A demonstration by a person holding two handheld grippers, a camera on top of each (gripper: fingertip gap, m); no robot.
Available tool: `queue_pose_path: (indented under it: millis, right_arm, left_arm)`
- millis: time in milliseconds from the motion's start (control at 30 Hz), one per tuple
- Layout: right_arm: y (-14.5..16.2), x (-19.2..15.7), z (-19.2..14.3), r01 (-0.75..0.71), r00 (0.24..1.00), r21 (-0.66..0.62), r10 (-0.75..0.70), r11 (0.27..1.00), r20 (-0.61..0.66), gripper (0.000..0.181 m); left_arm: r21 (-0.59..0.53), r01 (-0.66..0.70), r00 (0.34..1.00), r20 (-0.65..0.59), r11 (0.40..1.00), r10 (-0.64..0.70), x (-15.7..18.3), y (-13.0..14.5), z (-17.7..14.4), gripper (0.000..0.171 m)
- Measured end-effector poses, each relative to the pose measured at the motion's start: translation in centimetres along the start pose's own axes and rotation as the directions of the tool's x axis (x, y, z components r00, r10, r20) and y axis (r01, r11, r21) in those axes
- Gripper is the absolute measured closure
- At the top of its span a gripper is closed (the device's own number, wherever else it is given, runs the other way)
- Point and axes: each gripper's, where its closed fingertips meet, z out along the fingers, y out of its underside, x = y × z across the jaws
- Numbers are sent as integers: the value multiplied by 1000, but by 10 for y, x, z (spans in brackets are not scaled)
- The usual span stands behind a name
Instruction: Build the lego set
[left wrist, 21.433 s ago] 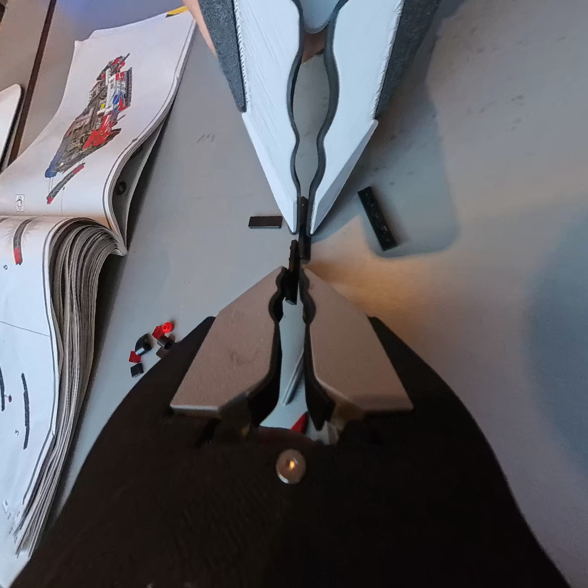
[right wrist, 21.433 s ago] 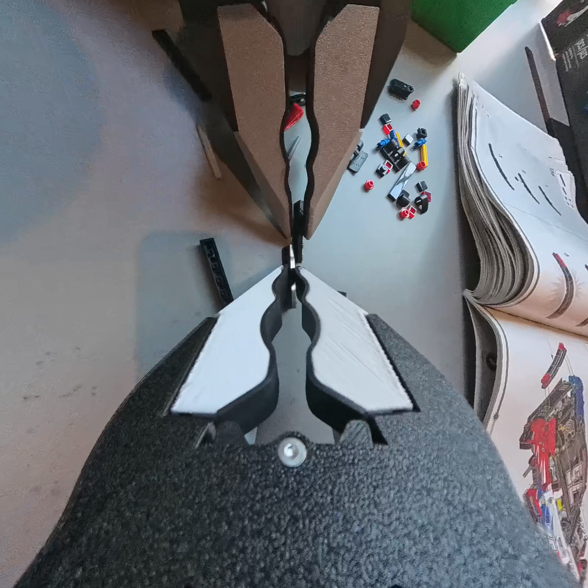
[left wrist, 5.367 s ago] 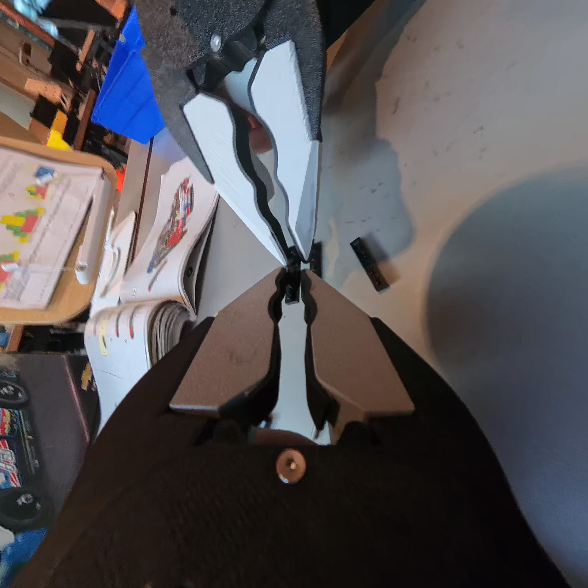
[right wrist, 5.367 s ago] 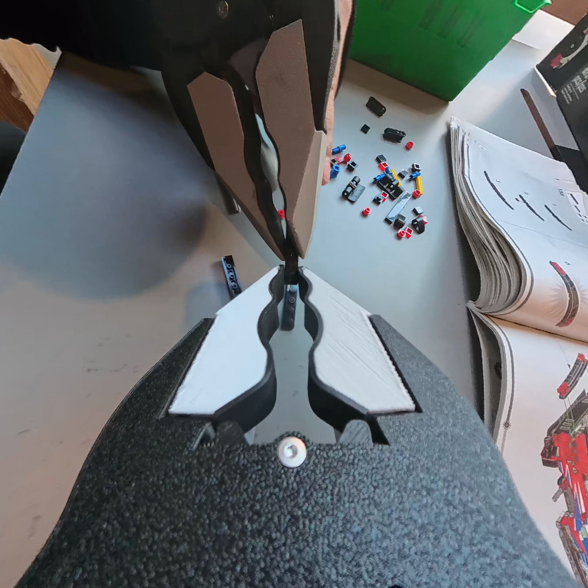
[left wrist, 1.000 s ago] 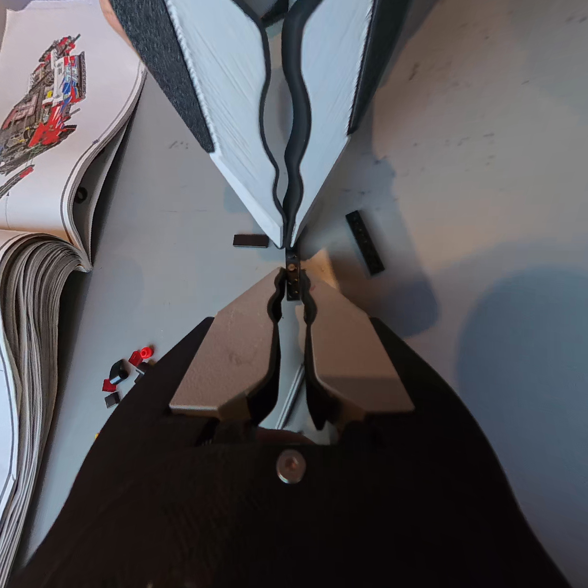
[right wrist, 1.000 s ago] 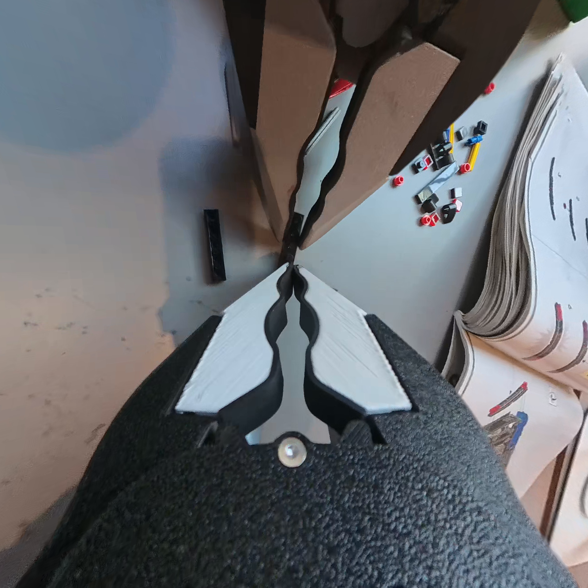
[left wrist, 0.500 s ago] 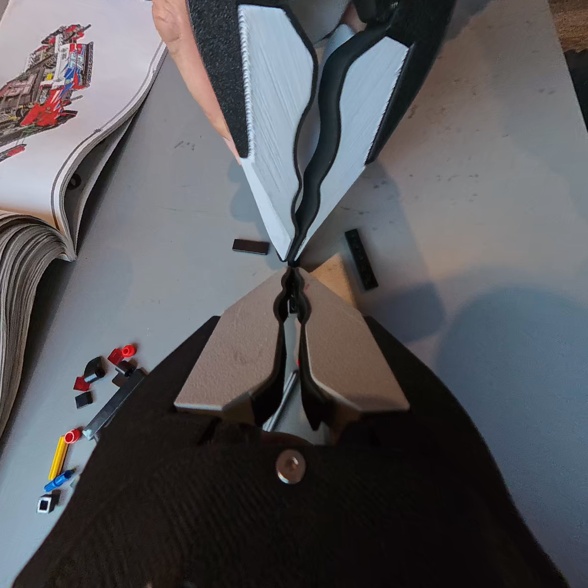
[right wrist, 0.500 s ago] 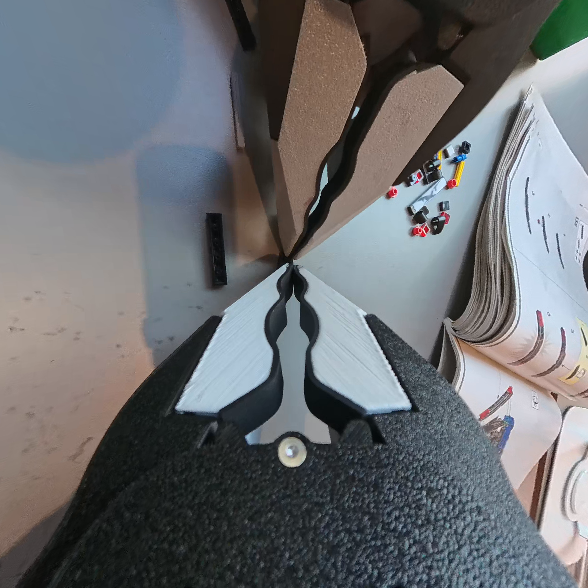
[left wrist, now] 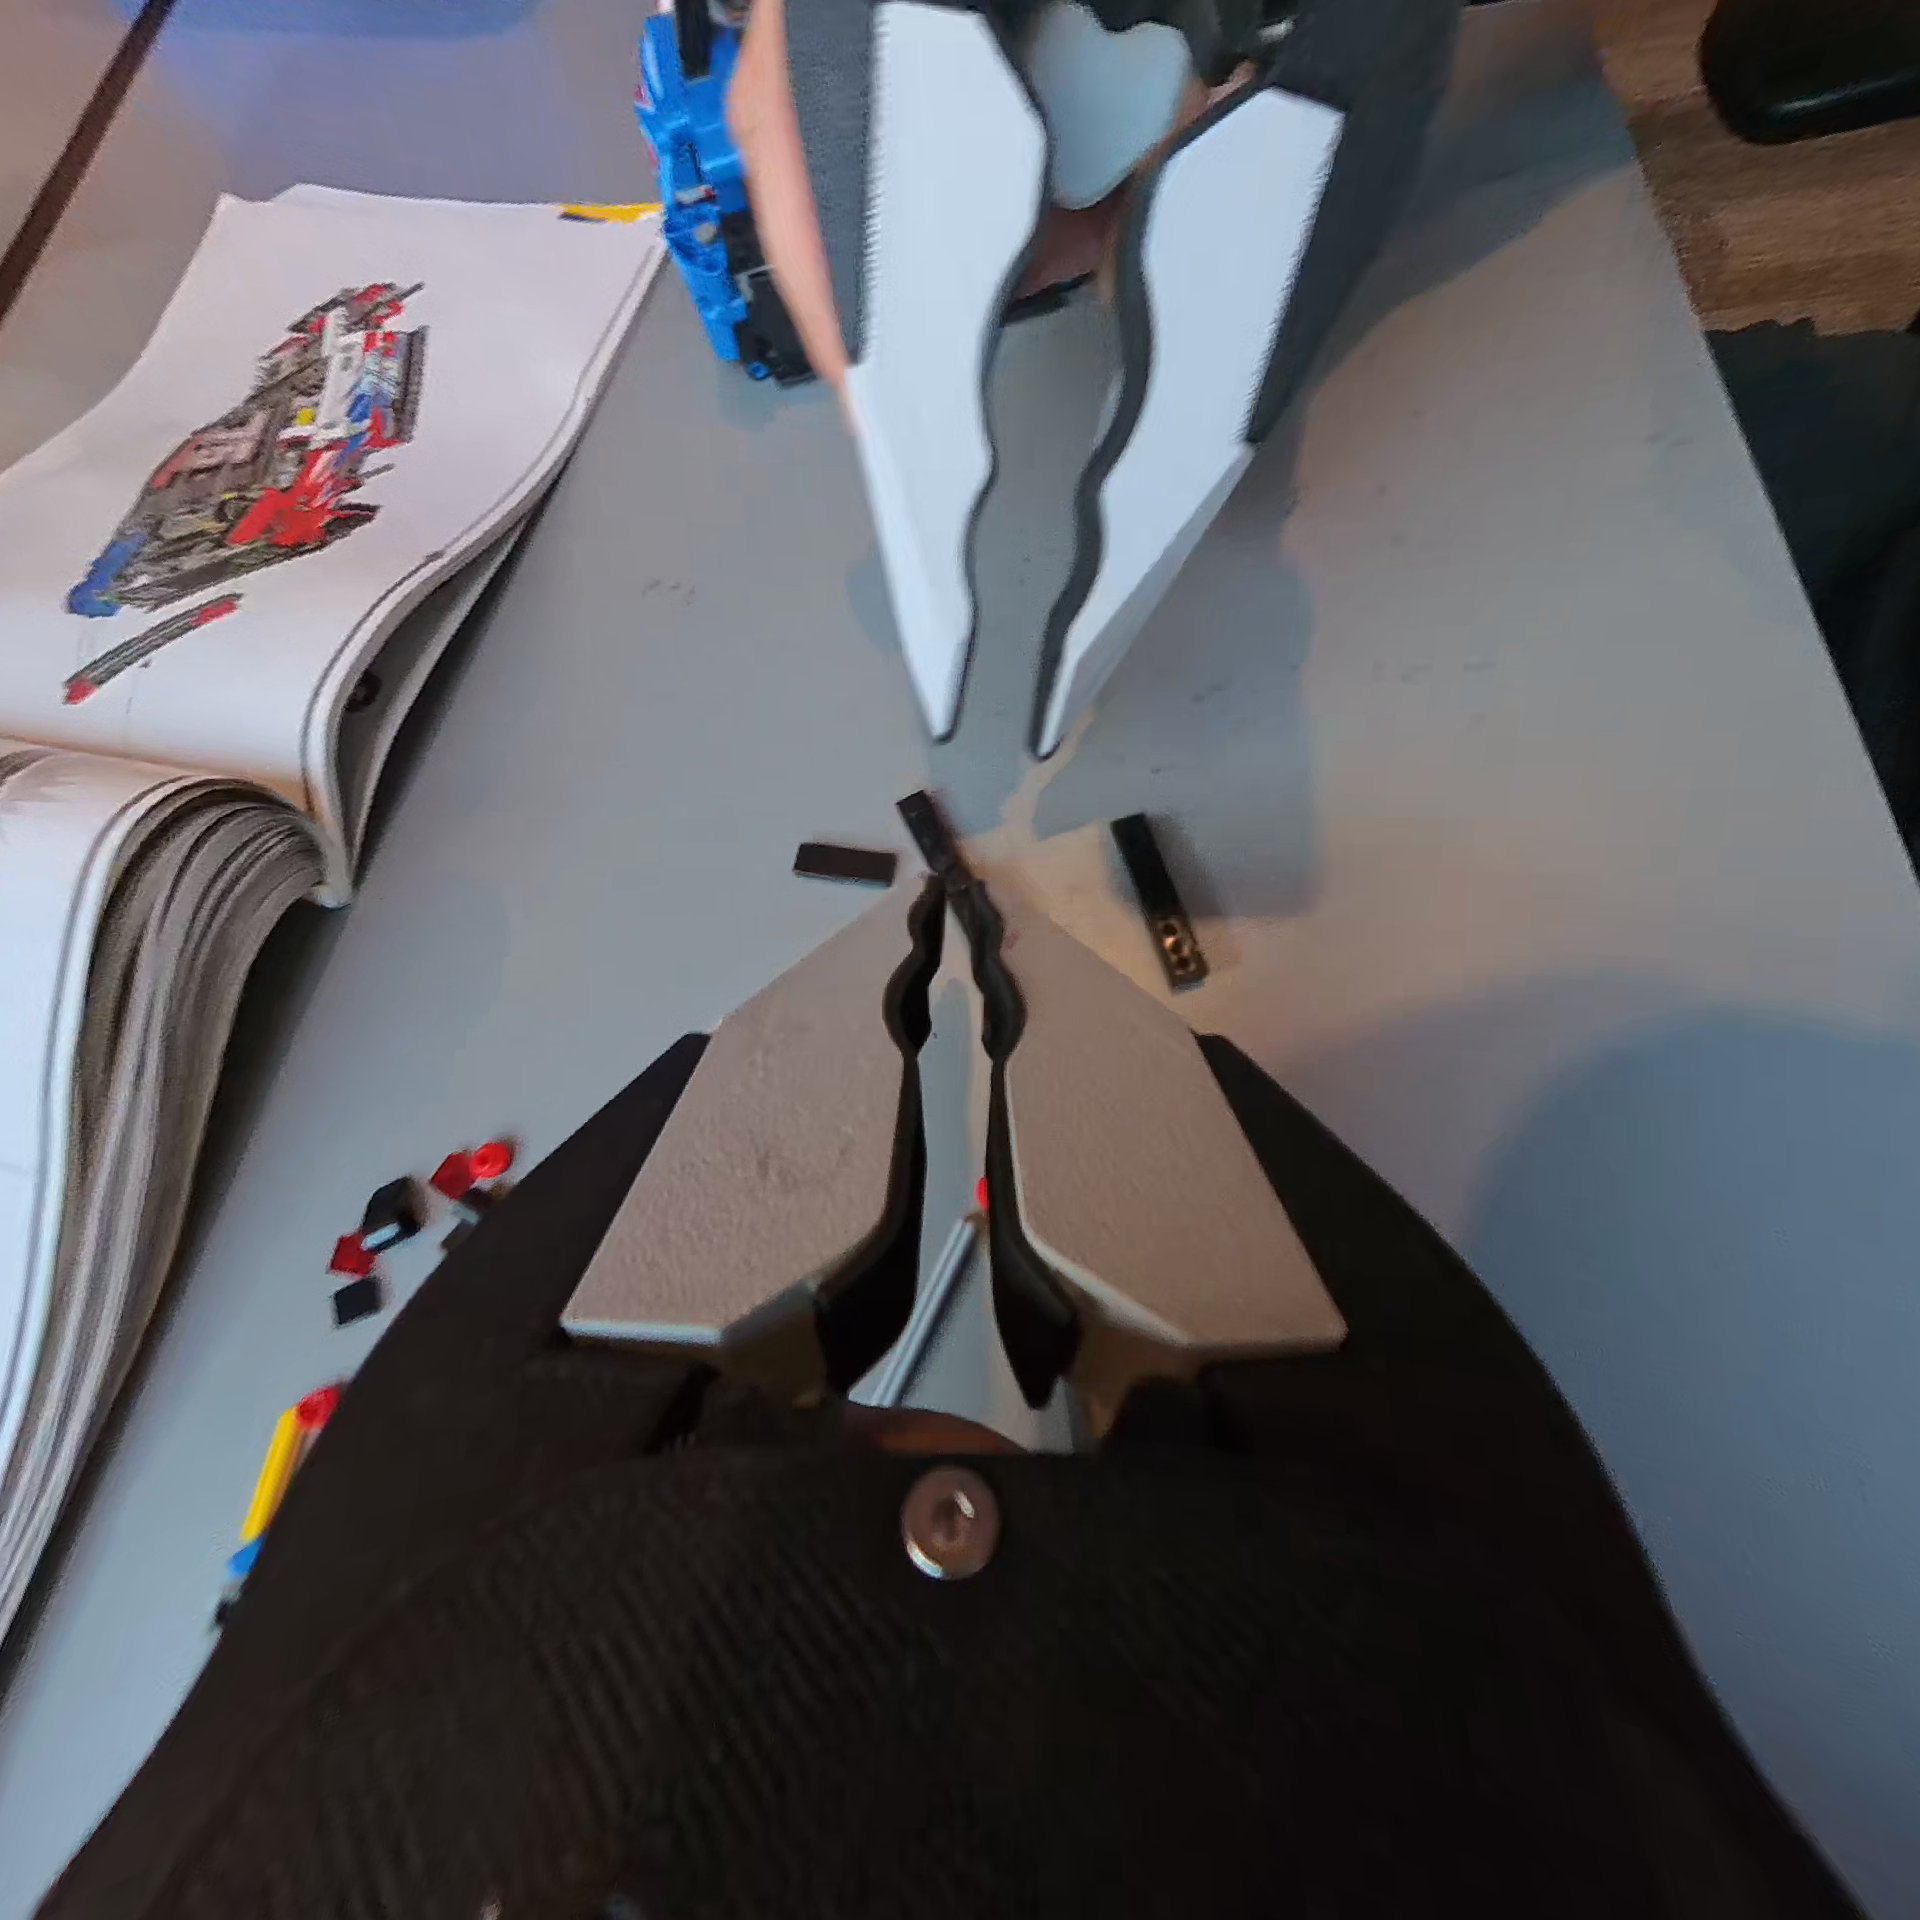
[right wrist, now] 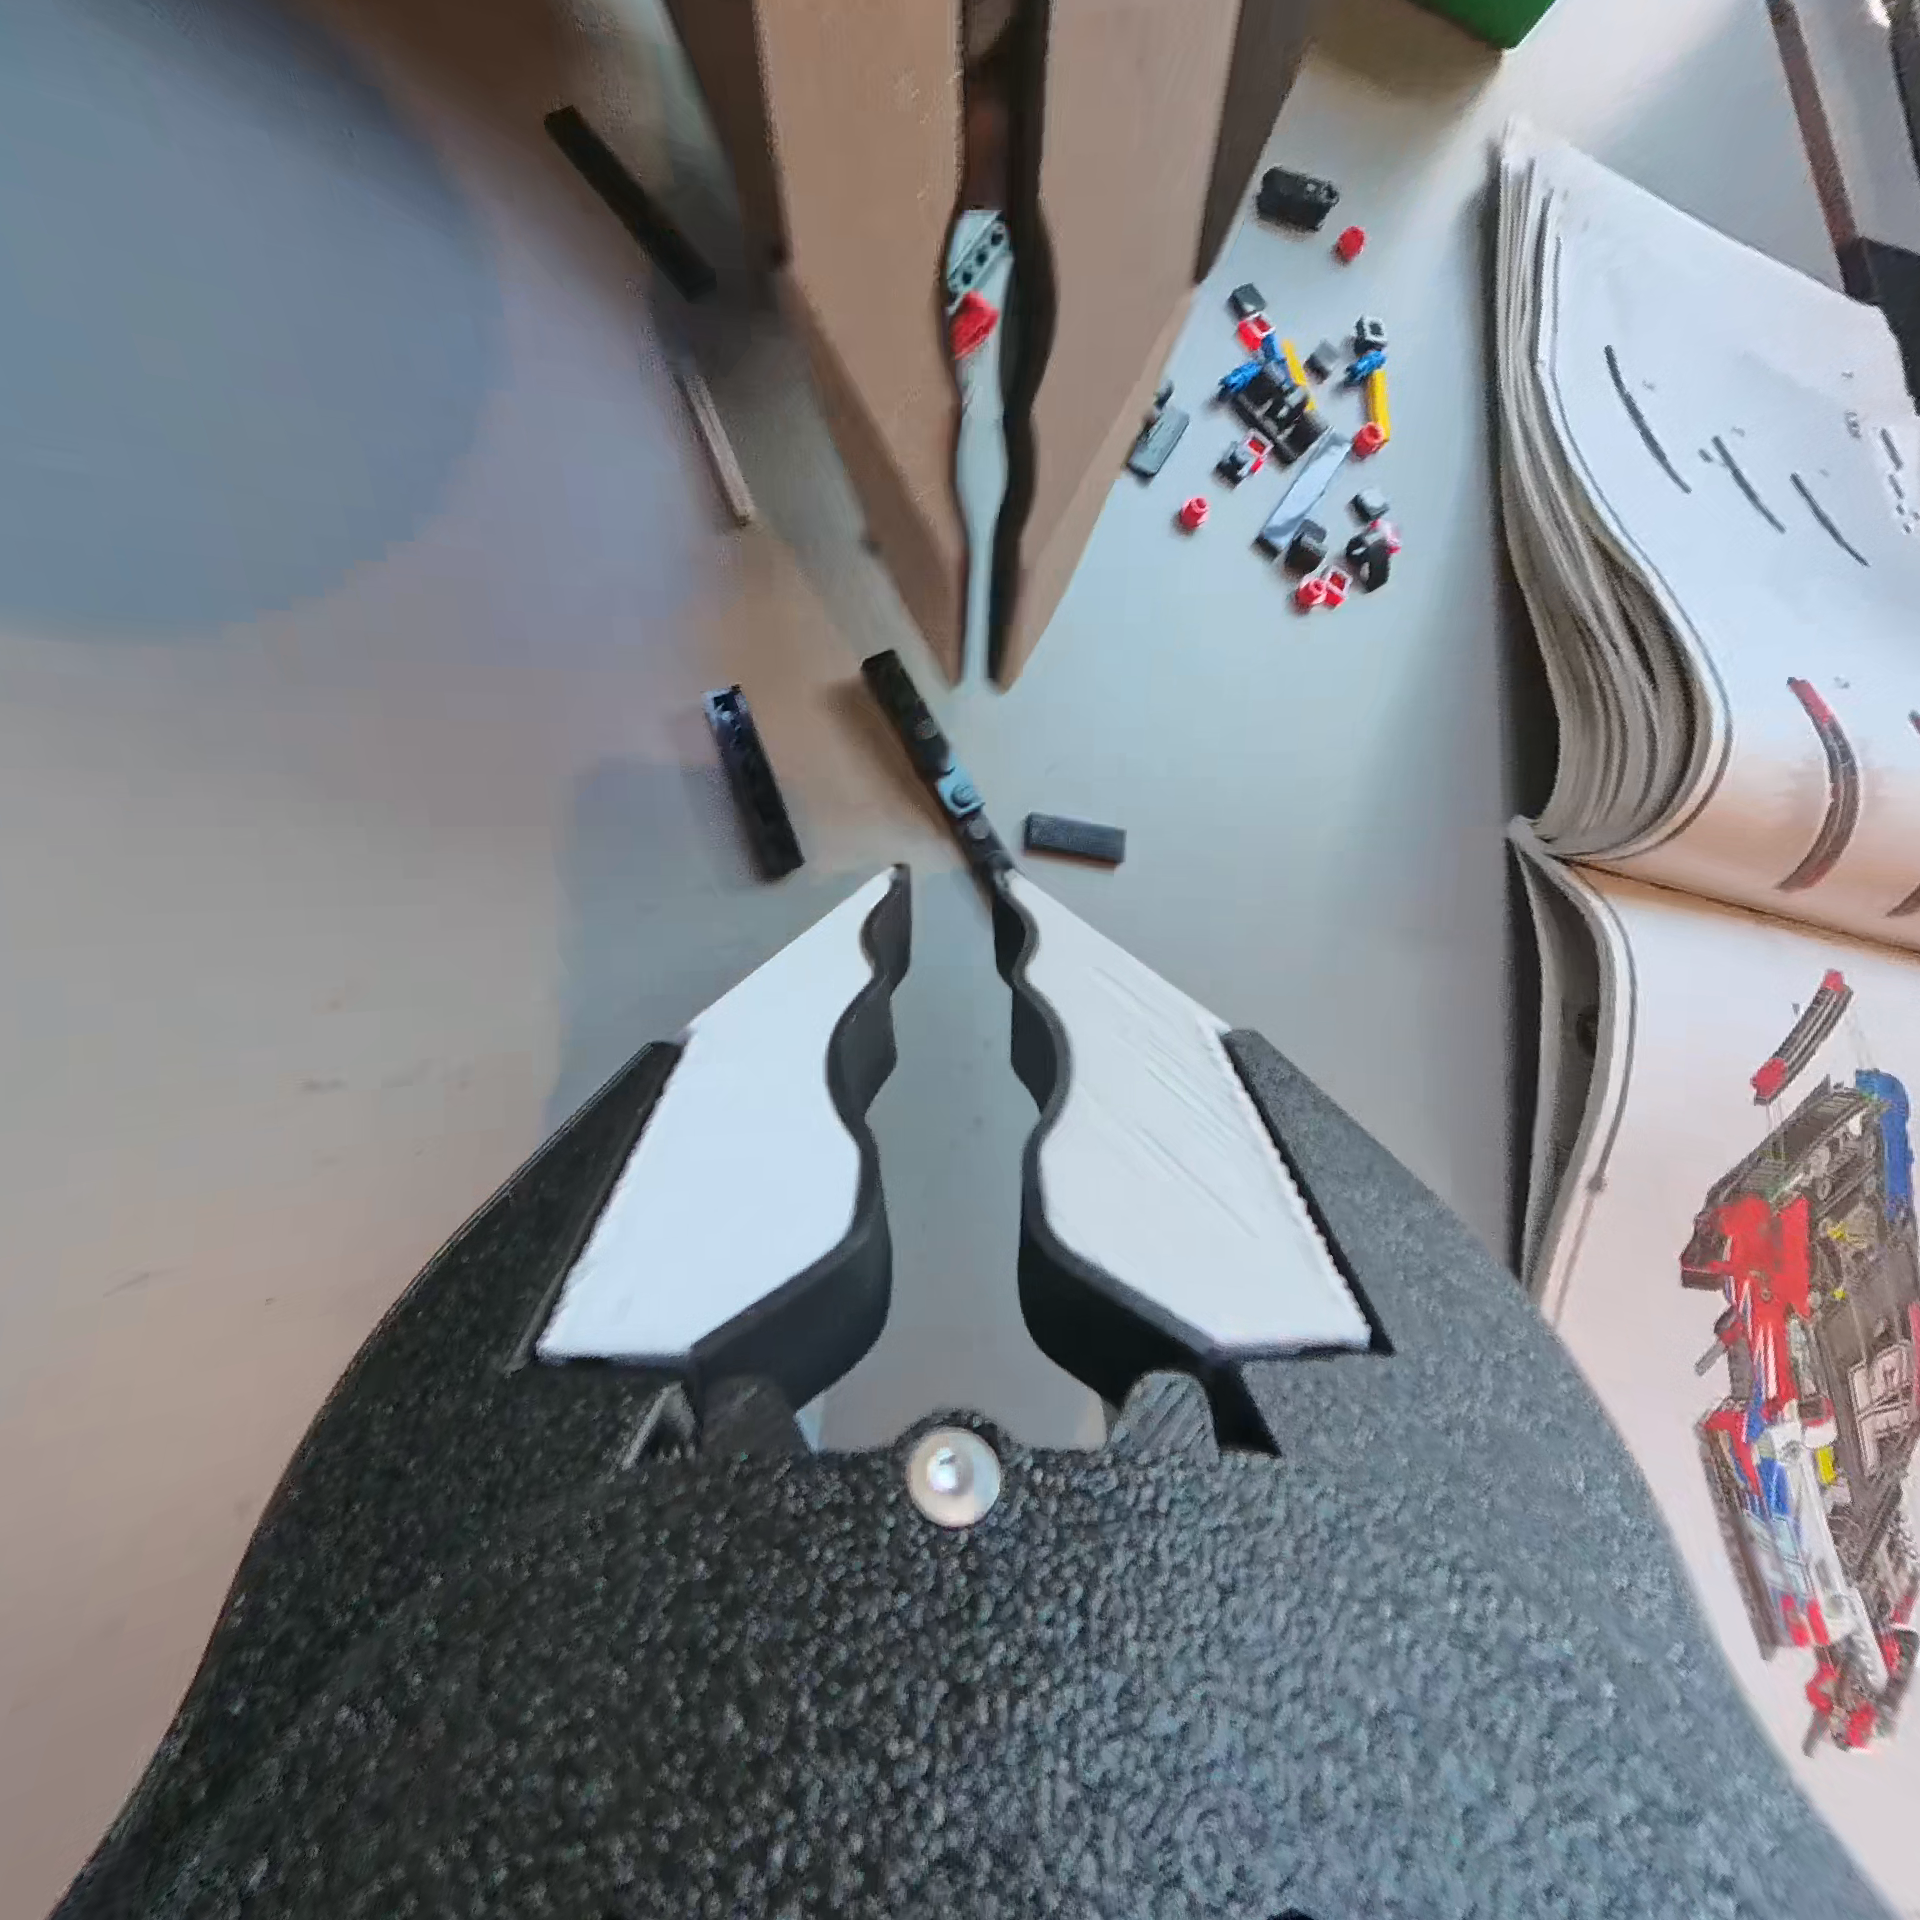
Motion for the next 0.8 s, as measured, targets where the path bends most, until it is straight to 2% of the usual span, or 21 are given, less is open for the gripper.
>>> queue_pose_path:
  millis: [167, 333, 500, 600, 667, 800]
  right_arm:
    - [-5, -24, -1, 70, 997, 2, -70, 998, 26, 167]
    - [-25, -24, 8, 126, 991, 23, -127, 992, 30, 165]
    - [-41, -19, 15, 127, 992, 124, -122, 984, -44, 165]
    - [-51, -30, 16, 122, 992, 203, -122, 972, -13, 166]
    - [-51, -30, 18, 110, 994, 221, -111, 969, -4, 167]
    - [-37, -33, 24, 131, 989, 163, -140, 978, 44, 163]
  left_arm:
    - [-34, 23, 998, 57, 999, -21, -14, 10, -11, 167]
    - [-56, 78, 987, 146, 995, -69, -29, 16, -19, 161]
    - [-72, 217, 952, 237, 973, -195, -40, 26, -16, 153]
    - [-94, 232, 941, 272, 968, -199, -37, 32, -14, 148]
    - [-81, 221, 942, 274, 972, -191, -34, 27, -13, 146]
    - [-53, 216, 939, 283, 975, -193, -35, 21, -16, 146]
